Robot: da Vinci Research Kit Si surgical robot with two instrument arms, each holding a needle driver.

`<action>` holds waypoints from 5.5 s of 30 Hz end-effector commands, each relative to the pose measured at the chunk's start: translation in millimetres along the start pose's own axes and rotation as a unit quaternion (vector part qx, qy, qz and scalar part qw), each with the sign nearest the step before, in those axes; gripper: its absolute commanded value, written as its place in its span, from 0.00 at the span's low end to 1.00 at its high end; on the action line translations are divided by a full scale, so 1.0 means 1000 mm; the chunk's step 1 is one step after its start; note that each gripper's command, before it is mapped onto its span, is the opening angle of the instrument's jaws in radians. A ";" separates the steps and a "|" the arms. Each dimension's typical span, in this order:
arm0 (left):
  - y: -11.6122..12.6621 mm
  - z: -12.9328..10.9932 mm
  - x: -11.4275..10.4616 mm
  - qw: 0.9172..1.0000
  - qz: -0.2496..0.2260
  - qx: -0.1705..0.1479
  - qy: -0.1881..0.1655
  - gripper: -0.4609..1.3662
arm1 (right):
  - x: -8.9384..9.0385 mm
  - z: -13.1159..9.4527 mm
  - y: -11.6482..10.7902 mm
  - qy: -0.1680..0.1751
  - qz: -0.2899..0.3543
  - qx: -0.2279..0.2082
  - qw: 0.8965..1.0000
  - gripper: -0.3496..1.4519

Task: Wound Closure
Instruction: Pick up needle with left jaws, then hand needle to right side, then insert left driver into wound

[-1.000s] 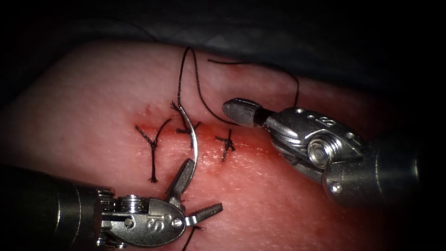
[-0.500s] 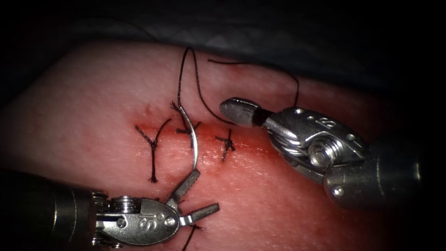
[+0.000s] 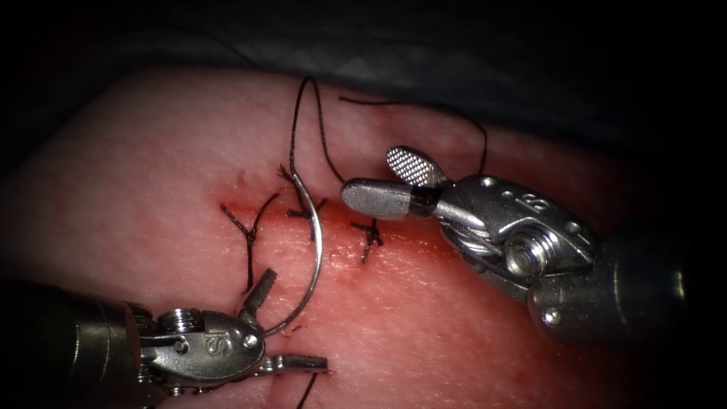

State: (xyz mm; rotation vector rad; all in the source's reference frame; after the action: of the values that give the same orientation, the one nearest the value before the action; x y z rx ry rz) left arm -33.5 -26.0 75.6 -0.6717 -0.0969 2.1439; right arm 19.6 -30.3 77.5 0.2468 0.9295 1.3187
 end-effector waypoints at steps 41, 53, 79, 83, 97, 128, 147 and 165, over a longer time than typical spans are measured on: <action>-0.0031 0.0014 -0.0005 0.999 0.005 0.008 -0.036 0.06 | 0.0002 -0.0008 -0.0001 0.000 -0.009 -0.001 1.000 0.65; -0.0027 -0.0016 0.0028 0.993 0.090 0.070 0.000 0.06 | 0.0004 -0.0018 0.0004 -0.001 -0.005 -0.036 0.999 0.61; 0.0007 -0.0015 0.0057 0.946 0.223 0.235 -0.027 0.06 | 0.0007 0.0000 -0.0006 -0.080 0.042 -0.164 0.982 0.66; 0.0015 -0.0017 0.0059 0.940 0.240 0.241 -0.025 0.06 | 0.0009 0.0005 -0.0005 -0.076 0.050 -0.178 0.980 0.66; 0.0021 -0.0024 0.0064 0.913 0.314 0.260 -0.005 0.06 | 0.0012 0.0010 -0.0005 -0.073 0.043 -0.189 0.978 0.62; 0.0023 -0.0031 0.0074 0.905 0.344 0.251 0.006 0.20 | 0.0021 0.0005 -0.0010 -0.058 0.068 -0.215 0.973 0.00; 0.0006 -0.0067 0.0092 0.982 0.105 -0.006 0.160 0.77 | 0.0035 -0.0007 0.0014 -0.045 -0.044 -0.077 0.995 0.00; -0.0002 -0.0054 0.0113 0.958 0.031 -0.260 0.118 0.69 | 0.0051 -0.0045 0.0084 -0.035 -0.216 0.103 0.970 0.00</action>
State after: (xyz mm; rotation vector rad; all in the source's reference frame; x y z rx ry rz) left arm -36.4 -17.9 66.5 -1.2391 -0.5238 2.0885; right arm 10.2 -24.7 77.7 0.2344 1.0005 0.8033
